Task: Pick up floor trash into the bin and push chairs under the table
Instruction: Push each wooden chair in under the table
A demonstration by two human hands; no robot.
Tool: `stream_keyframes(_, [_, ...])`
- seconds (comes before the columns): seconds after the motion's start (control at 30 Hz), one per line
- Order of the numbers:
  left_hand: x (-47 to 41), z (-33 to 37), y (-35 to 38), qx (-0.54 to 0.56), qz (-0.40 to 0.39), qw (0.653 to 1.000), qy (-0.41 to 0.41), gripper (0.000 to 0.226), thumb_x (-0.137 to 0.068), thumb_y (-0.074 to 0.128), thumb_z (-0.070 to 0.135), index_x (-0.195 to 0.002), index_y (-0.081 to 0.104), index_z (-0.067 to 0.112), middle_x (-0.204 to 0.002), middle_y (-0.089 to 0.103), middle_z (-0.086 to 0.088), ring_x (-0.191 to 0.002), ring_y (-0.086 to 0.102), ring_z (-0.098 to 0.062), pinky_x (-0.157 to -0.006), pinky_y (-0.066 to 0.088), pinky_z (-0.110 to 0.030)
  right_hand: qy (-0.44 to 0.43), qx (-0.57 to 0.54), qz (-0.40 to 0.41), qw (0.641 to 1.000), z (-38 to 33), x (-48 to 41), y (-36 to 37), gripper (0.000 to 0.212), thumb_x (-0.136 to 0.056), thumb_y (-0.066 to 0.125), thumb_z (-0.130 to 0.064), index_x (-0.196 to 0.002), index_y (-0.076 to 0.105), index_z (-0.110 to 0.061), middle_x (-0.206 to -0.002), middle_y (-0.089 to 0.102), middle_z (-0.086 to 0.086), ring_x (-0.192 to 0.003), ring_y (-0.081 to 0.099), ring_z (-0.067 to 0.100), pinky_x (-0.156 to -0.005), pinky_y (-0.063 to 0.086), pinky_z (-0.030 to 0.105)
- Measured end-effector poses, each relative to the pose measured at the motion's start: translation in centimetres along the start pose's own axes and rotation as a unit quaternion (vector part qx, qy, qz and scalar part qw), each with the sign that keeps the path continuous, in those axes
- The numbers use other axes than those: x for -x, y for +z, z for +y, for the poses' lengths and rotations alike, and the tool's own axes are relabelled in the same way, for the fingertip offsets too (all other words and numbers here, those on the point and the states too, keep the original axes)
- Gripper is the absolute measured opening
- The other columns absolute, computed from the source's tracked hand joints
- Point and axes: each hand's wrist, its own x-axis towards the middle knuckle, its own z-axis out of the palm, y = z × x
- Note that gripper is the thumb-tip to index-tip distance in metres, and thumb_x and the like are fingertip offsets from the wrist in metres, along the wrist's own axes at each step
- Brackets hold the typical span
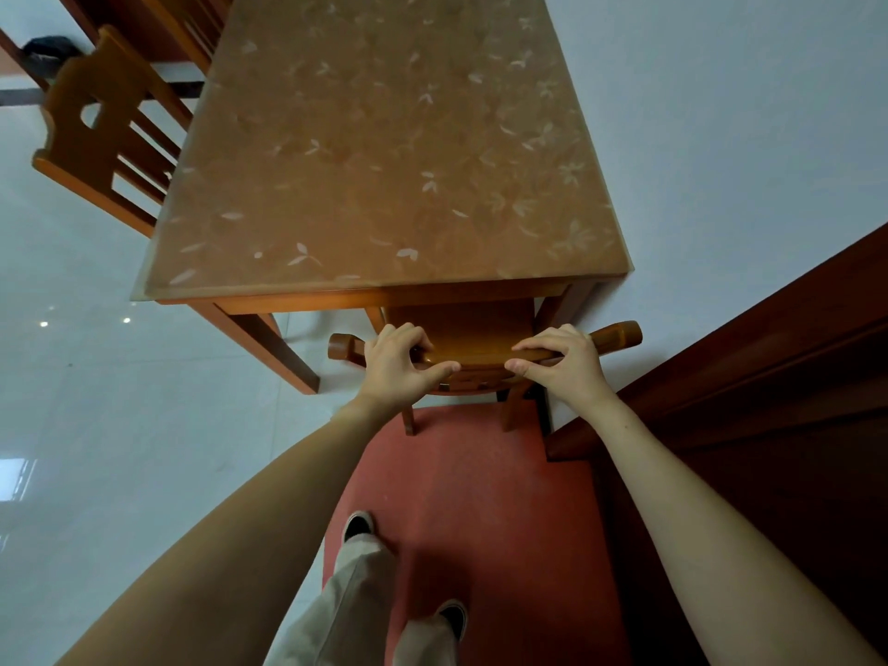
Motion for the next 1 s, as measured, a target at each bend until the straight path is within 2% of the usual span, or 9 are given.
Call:
stream_keyframes(0.27, [-2.0,-0.3,0.4,0.001,0.009,1.0,0.006,0.05,-0.066,0.057,0.073,-0.074,0.054,0.023,-0.076,0.051,0.013,-0.081,0.047,-0.013,-0.077,0.022,-0.031,-0.005,-0.01,-0.006,1.0,0.8,-2.2,-0.3,0.038,-0.068,0.07,-0.064,-0.089,0.077,-0.032,-0.087,0.069,-0.019,-0.09,0.055,0.009,-0.085,0.047,0.042])
stream_keyframes(0.5, [-4.5,0.3,1.0,-0.008,0.014,1.0,-0.001,0.05,-0.066,0.058,0.071,-0.074,0.054,0.023,-0.075,0.05,0.013,-0.081,0.042,-0.011,-0.074,0.018,-0.03,0.0,-0.01,-0.015,1.0,1.6,-4.9,-1.3,0.039,-0.067,0.072,-0.061,-0.09,0.078,-0.029,-0.087,0.07,-0.017,-0.089,0.053,0.007,-0.083,0.046,0.035])
stream_keyframes(0.7, [-5.9,-0.1,1.1,-0.007,0.015,1.0,0.0,0.047,-0.067,0.057,0.071,-0.074,0.052,0.025,-0.075,0.049,0.014,-0.079,0.041,-0.009,-0.076,0.019,-0.03,-0.016,-0.008,-0.004,1.0,2.0,-6.3,-1.1,0.038,-0.07,0.071,-0.061,-0.09,0.078,-0.029,-0.087,0.07,-0.017,-0.086,0.054,0.011,-0.081,0.045,0.036])
stream_keyframes(0.83, [-6.9,-0.3,0.9,-0.009,0.018,1.0,0.004,0.047,-0.066,0.057,0.072,-0.073,0.052,0.025,-0.075,0.05,0.014,-0.079,0.041,-0.01,-0.075,0.016,-0.028,-0.015,-0.018,0.003,1.0,1.8,-7.0,-1.0,0.042,-0.07,0.069,-0.067,-0.09,0.077,-0.03,-0.085,0.069,-0.018,-0.085,0.052,0.009,-0.083,0.044,0.038])
stream_keyframes(1.0, [-7.9,-0.7,0.7,-0.007,0.006,1.0,0.001,0.047,-0.067,0.057,0.071,-0.073,0.052,0.025,-0.075,0.051,0.013,-0.08,0.044,-0.01,-0.08,0.019,-0.028,-0.012,-0.01,0.01,1.0,1.8,-7.8,-0.7,0.042,-0.07,0.068,-0.069,-0.089,0.076,-0.033,-0.086,0.067,-0.023,-0.086,0.052,0.006,-0.086,0.045,0.046])
